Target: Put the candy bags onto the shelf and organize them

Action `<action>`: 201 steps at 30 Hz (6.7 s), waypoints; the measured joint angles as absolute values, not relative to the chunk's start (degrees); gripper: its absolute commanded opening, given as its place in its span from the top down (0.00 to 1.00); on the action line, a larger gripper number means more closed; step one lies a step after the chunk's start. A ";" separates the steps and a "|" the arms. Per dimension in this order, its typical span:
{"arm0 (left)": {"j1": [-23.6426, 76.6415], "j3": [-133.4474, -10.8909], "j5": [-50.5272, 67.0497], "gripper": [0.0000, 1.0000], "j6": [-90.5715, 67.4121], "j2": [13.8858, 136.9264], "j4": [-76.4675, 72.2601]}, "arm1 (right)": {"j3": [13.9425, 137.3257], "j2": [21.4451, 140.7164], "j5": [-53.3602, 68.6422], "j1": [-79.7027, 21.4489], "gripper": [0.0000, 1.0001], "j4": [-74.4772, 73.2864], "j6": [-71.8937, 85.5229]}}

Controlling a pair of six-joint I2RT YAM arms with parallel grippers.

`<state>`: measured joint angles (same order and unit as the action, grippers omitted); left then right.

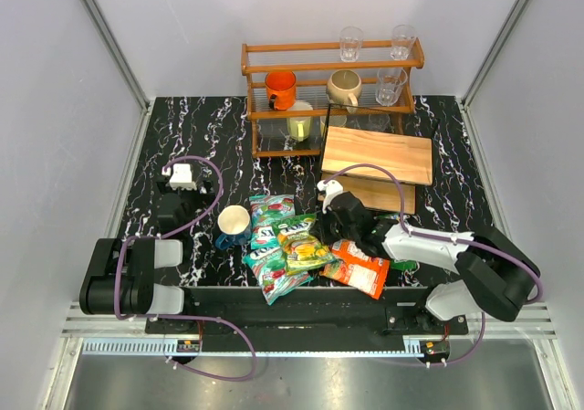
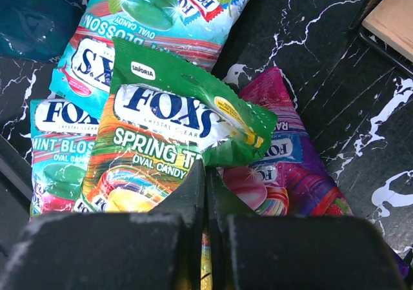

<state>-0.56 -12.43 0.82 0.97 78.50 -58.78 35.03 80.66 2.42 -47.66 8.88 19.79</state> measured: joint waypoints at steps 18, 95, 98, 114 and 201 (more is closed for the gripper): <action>-0.54 -12.43 0.82 0.01 0.97 78.50 -58.78 | 47.16 58.72 3.11 -47.66 1.00 -14.13 16.23; -0.45 -12.43 0.82 0.01 0.97 78.50 -58.76 | 68.55 83.42 -1.56 -16.21 0.87 -13.10 23.33; -0.45 -12.43 0.82 0.01 0.97 78.50 -58.76 | 69.10 84.20 -0.86 -15.77 0.64 -13.13 22.61; -0.45 -12.43 0.82 0.01 0.97 78.50 -58.76 | 71.33 71.18 0.25 -15.35 0.34 -14.76 18.70; -0.45 -12.43 0.80 0.01 0.97 78.50 -58.76 | 31.05 63.13 -26.22 -34.33 1.00 -24.80 53.01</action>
<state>-0.45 -12.43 0.80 0.97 78.50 -58.76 31.05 63.13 -26.22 -34.33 -24.80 53.01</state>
